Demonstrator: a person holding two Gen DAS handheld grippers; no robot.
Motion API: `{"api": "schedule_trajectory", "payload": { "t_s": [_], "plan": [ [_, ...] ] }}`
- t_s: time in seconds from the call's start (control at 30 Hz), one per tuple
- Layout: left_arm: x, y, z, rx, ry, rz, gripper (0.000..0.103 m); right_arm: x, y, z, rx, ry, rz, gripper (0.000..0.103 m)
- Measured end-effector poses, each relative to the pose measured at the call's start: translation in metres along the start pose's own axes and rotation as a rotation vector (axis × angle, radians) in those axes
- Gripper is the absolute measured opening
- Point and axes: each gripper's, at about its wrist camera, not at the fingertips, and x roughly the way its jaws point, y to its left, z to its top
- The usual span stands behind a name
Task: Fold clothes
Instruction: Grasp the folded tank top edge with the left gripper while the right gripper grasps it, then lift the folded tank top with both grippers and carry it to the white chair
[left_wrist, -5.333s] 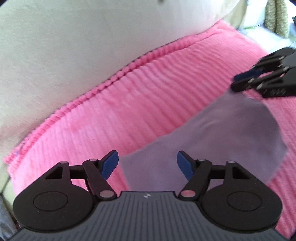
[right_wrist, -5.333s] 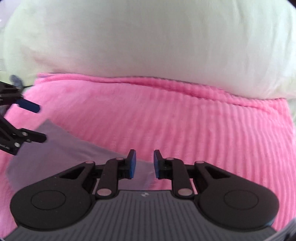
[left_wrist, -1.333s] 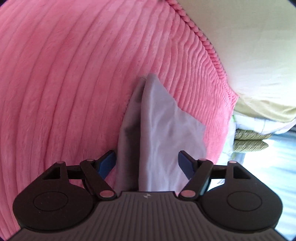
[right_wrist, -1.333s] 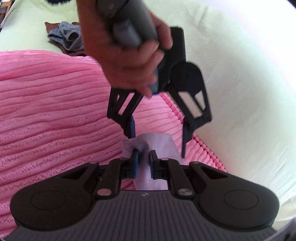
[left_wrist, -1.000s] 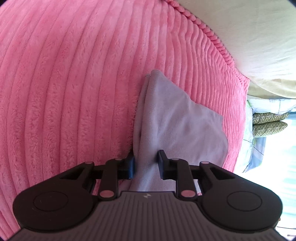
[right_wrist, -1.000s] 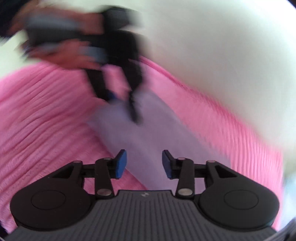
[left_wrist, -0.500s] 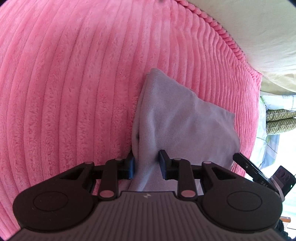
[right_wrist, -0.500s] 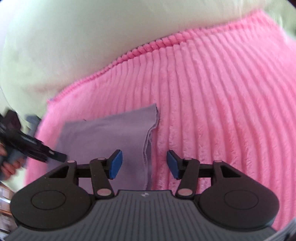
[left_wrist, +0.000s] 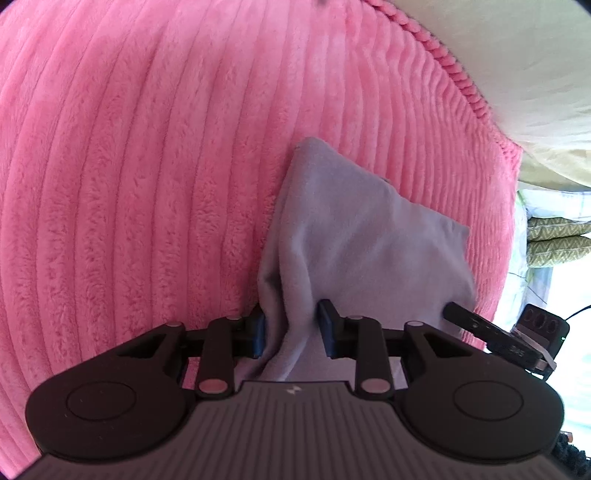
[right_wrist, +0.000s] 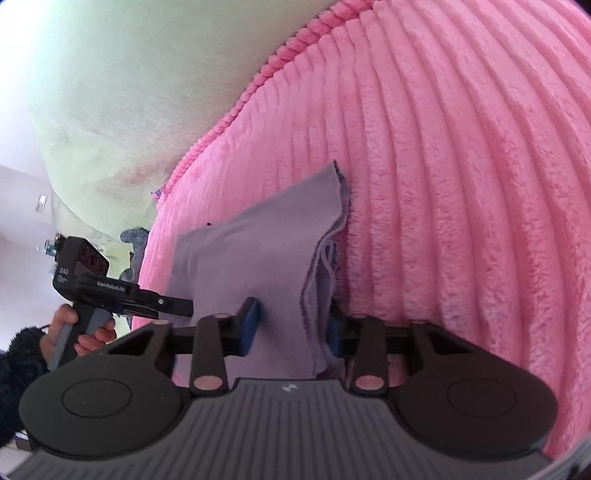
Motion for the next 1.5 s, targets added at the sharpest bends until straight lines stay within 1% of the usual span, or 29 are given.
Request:
{"api": "schedule_trajectory", "payload": {
  "t_s": [0.03,0.1,0.23,0.3,0.4,0.43,0.5,0.53,0.57,0.63,0.67,0.73,0.8,0.83,0.9,0.93,1.0,1.03,1.1,1.13,1.2,1.23,1.3,1.33,1.43,1.5],
  "plan": [
    [-0.002,-0.004,-0.002,0.015,-0.009,0.01,0.029,-0.002,0.002,-0.002,-0.004,-0.009,0.0,0.013],
    [-0.006,-0.012,-0.005,0.032,-0.026,0.023,0.015,-0.006,0.008,-0.008,-0.021,-0.036,-0.017,0.012],
    [-0.018,-0.03,-0.011,0.093,-0.044,0.059,0.011,-0.014,0.02,-0.015,0.003,-0.105,-0.047,0.01],
    [-0.013,-0.049,-0.004,0.115,-0.04,0.055,0.01,-0.025,0.028,-0.025,0.03,-0.143,-0.058,0.01],
    [-0.013,-0.074,-0.002,0.184,-0.021,0.035,0.009,-0.042,0.036,-0.041,0.074,-0.189,-0.096,0.01],
    [-0.013,-0.079,-0.003,0.204,-0.01,0.034,0.009,-0.048,0.038,-0.047,0.091,-0.204,-0.113,0.01],
    [-0.01,-0.102,-0.006,0.284,0.039,0.025,0.009,-0.068,0.044,-0.068,0.144,-0.267,-0.159,0.01],
    [-0.01,-0.108,-0.01,0.306,0.051,0.021,0.009,-0.079,0.048,-0.079,0.166,-0.302,-0.181,0.01],
    [-0.006,-0.121,-0.014,0.355,0.079,0.012,0.009,-0.082,0.049,-0.083,0.174,-0.315,-0.189,0.01],
    [0.006,-0.147,-0.024,0.435,0.126,0.007,0.009,-0.111,0.057,-0.12,0.243,-0.409,-0.235,0.01],
    [0.011,-0.16,-0.029,0.474,0.15,0.004,0.009,-0.118,0.059,-0.132,0.264,-0.436,-0.249,0.01],
    [0.016,-0.18,-0.045,0.536,0.199,-0.008,0.009,-0.141,0.063,-0.168,0.332,-0.513,-0.282,0.01],
    [0.029,-0.21,-0.071,0.624,0.264,-0.017,0.009,-0.166,0.067,-0.21,0.407,-0.593,-0.316,0.01],
    [0.032,-0.22,-0.082,0.652,0.285,-0.021,0.009,-0.179,0.069,-0.233,0.447,-0.632,-0.333,0.01],
    [0.054,-0.255,-0.116,0.743,0.359,-0.033,0.009,-0.207,0.072,-0.284,0.534,-0.715,-0.37,0.01],
    [0.062,-0.267,-0.128,0.771,0.381,-0.037,0.009,-0.215,0.074,-0.301,0.562,-0.739,-0.384,0.01],
    [0.092,-0.306,-0.172,0.863,0.453,-0.048,0.009,-0.244,0.078,-0.358,0.643,-0.814,-0.434,0.01],
    [0.101,-0.317,-0.186,0.887,0.474,-0.052,0.009,-0.259,0.077,-0.385,0.681,-0.849,-0.456,0.01],
    [0.137,-0.361,-0.24,0.969,0.547,-0.072,0.009,-0.289,0.076,-0.437,0.755,-0.916,-0.499,0.01],
    [0.148,-0.373,-0.257,0.992,0.566,-0.077,0.009,-0.304,0.073,-0.462,0.79,-0.947,-0.518,0.01],
    [0.183,-0.415,-0.318,1.07,0.62,-0.092,0.009,-0.337,0.065,-0.516,0.857,-1.012,-0.557,0.01],
    [0.193,-0.427,-0.335,1.089,0.632,-0.097,0.009,-0.352,0.059,-0.538,0.879,-1.035,-0.573,0.01],
    [0.22,-0.459,-0.387,1.138,0.661,-0.111,0.009,-0.381,0.047,-0.577,0.917,-1.073,-0.602,0.01],
    [0.233,-0.475,-0.414,1.163,0.674,-0.118,0.009,-0.401,0.039,-0.601,0.933,-1.095,-0.62,0.01],
    [0.266,-0.52,-0.486,1.221,0.682,-0.149,0.009,-0.451,0.013,-0.651,0.949,-1.143,-0.663,0.01],
    [0.289,-0.551,-0.526,1.256,0.682,-0.164,0.009,-0.489,-0.007,-0.682,0.958,-1.172,-0.69,0.01]
  ]
}}
